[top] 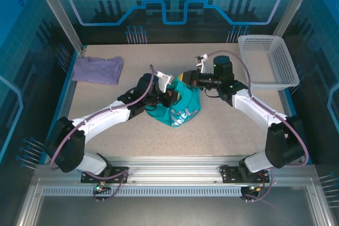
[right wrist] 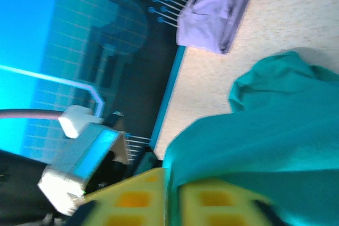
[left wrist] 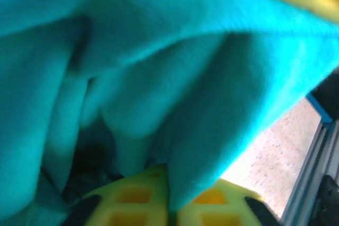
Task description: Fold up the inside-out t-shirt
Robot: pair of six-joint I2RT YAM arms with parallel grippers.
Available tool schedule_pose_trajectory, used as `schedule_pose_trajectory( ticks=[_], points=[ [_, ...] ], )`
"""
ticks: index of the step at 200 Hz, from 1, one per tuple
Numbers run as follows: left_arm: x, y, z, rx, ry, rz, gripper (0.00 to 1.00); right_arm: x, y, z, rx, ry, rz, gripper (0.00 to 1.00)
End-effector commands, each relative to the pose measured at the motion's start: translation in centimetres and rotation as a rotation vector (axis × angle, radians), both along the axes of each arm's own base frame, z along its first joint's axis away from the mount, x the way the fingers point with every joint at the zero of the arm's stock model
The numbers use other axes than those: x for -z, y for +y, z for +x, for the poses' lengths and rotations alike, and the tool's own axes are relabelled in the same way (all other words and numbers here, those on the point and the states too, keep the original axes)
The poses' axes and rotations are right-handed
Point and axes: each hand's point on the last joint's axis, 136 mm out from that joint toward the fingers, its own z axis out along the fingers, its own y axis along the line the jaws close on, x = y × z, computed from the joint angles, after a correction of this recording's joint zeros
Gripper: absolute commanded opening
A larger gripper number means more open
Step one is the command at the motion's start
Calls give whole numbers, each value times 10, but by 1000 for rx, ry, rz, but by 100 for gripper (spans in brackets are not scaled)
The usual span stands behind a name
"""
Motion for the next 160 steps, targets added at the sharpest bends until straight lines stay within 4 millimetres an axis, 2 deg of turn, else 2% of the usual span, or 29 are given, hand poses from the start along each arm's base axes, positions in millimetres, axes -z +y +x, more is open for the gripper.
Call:
schedule_pose_trajectory(
  ticks=[1, 23, 44, 50, 69, 82, 114, 160],
  points=[
    [-50, 3, -3, -23, -51, -102, 0, 3, -41, -2, 113, -102, -274, 41],
    [-71, 9, -9, -53, -38, -164, 0, 24, -73, -25, 168, -190, -455, 50],
    [-84, 14, -11, -78, -26, -200, 0, 46, -80, -51, 160, -235, -523, 55],
    [-88, 15, -12, -83, -25, -208, 0, 64, -81, -61, 148, -219, -545, 55],
    [-100, 18, -13, -105, -29, -233, 0, 91, -67, -82, 111, -220, -552, 56],
    [-107, 20, -12, -121, -32, -244, 0, 105, -51, -93, 82, -228, -526, 57],
    [-129, 24, -12, -137, -57, -274, 0, 138, -18, -106, 63, -219, -517, 59],
    [-146, 28, -9, -165, -84, -278, 0, 162, 29, -125, 27, -264, -550, 66]
  ],
)
